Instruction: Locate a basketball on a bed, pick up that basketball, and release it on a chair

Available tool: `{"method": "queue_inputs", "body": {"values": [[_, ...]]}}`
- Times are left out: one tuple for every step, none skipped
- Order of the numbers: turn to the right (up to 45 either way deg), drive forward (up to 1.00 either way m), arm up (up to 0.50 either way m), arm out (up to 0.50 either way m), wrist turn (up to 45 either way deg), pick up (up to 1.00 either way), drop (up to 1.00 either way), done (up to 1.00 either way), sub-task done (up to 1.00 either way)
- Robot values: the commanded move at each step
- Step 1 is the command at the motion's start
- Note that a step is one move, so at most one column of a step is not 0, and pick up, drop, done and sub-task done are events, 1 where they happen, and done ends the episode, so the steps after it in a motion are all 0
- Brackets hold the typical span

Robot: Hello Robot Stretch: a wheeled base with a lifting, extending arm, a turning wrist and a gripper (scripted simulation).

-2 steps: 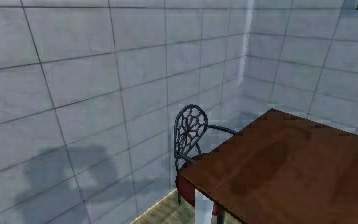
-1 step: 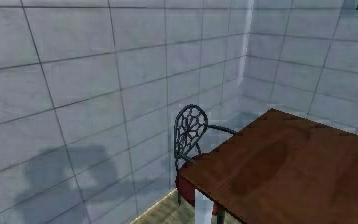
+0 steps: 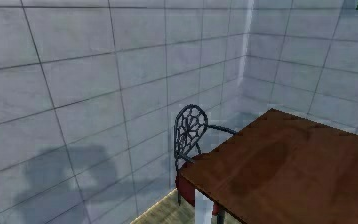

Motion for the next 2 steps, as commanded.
{"method": "queue_inputs", "body": {"values": [[0.0,0.0,0.0,-0.1,0.0,0.0,0.0,0.0,0.0],[0.0,0.0,0.0,0.0,0.0,0.0,0.0,1.0,0.0]]}}
